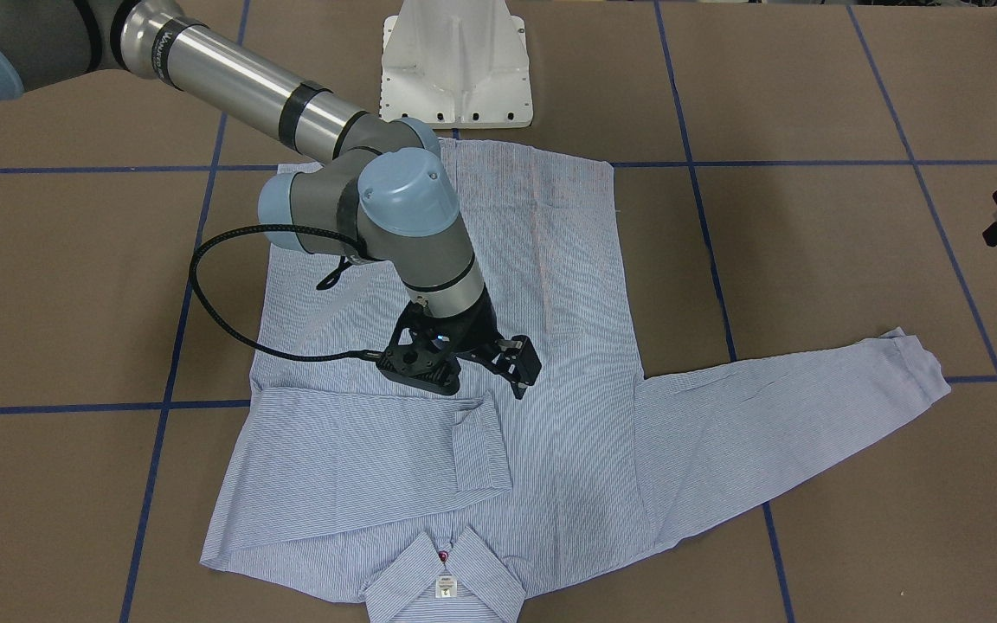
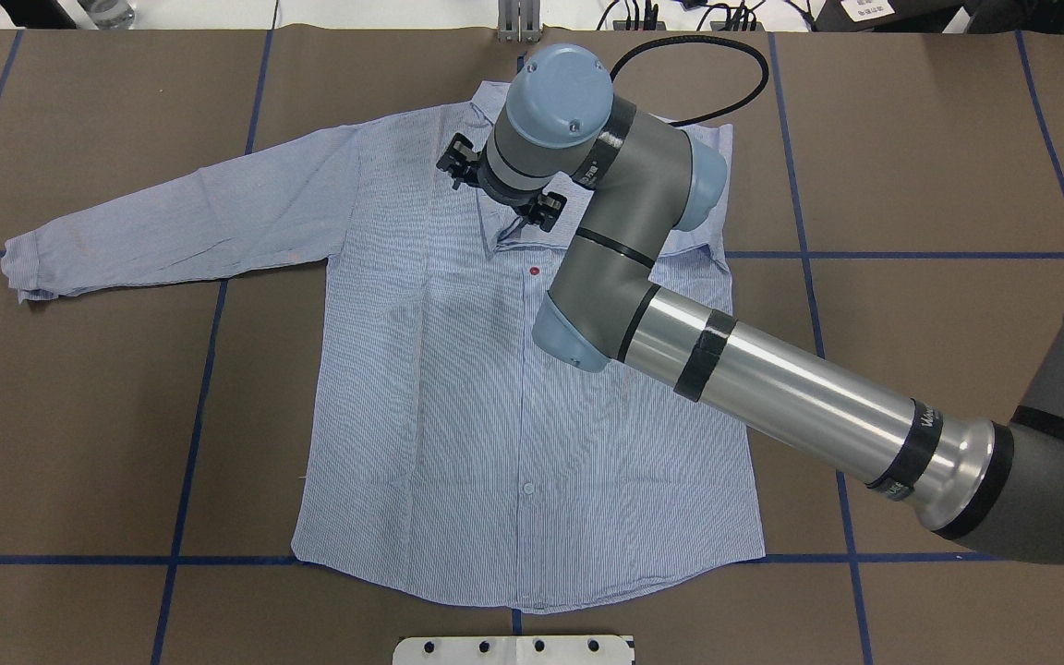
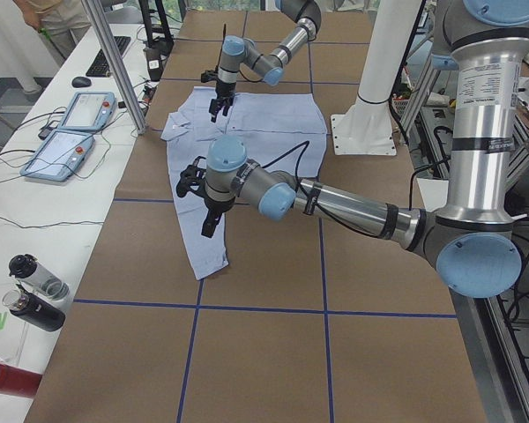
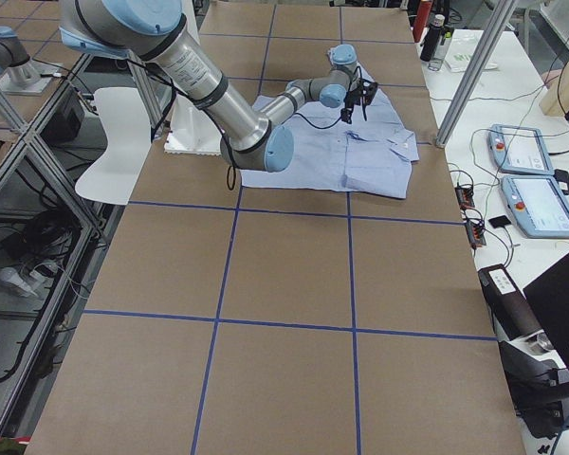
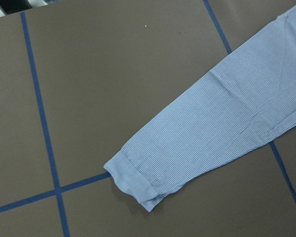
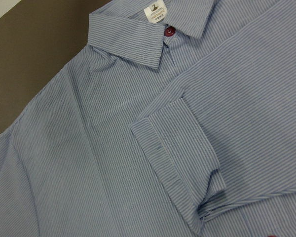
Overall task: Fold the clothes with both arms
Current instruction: 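Release the cuff near the collar while the left gripper grasps the other cuff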
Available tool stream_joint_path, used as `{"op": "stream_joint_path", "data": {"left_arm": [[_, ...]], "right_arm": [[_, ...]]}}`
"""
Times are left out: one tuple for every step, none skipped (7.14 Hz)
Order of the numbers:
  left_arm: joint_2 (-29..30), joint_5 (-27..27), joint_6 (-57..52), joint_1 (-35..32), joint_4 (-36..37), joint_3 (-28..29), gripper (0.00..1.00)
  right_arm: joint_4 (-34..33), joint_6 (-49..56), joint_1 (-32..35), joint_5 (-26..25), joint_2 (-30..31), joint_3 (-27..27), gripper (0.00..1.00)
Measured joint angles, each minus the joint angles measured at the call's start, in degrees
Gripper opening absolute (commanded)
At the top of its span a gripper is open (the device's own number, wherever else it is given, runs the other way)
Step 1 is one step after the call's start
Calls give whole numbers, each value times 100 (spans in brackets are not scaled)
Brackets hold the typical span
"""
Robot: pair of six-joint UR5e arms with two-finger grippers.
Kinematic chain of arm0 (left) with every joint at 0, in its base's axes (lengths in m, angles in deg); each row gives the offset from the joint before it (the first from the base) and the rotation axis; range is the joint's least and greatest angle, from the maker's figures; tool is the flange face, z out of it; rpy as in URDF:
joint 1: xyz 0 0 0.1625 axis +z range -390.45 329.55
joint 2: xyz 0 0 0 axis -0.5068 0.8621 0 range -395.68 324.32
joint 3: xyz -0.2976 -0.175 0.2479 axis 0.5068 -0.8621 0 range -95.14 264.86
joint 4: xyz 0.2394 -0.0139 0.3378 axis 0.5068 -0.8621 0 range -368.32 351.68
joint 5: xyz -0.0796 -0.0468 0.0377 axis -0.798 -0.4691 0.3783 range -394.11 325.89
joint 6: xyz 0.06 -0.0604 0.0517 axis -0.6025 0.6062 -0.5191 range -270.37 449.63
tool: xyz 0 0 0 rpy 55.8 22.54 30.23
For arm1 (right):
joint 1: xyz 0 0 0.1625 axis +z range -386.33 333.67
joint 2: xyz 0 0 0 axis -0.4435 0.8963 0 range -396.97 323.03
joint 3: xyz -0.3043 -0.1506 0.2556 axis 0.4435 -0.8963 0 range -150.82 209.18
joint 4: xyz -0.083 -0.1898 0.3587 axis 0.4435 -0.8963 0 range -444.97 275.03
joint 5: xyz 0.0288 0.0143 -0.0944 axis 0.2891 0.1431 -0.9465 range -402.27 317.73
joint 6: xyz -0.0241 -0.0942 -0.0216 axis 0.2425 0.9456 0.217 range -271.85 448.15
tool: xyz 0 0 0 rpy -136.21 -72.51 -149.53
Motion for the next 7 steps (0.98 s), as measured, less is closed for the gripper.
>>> {"op": "stream_joint_path", "data": {"left_arm": [[157,-43,534,209,-260,399,99],[251,-57,1232,437,-791,847,99],[298,-60,1962,599,-1547,1357,97],[333,-60,2479,689,-2342,1929,92],[409,-54,2810,732,-3086,2580,86],[518,-48,3125,749,-3516,3005,82],[622,-44,3444,777,-3733,3255,81]], "right_arm": [[-12,-83,7,12,201,248,99],[-16,-122,15,19,374,456,99],[-18,-136,24,24,494,608,99],[-18,-143,29,26,600,747,99],[-14,-146,32,25,704,867,99],[-7,-145,34,22,769,928,99],[-3,-144,34,20,803,957,99]]}}
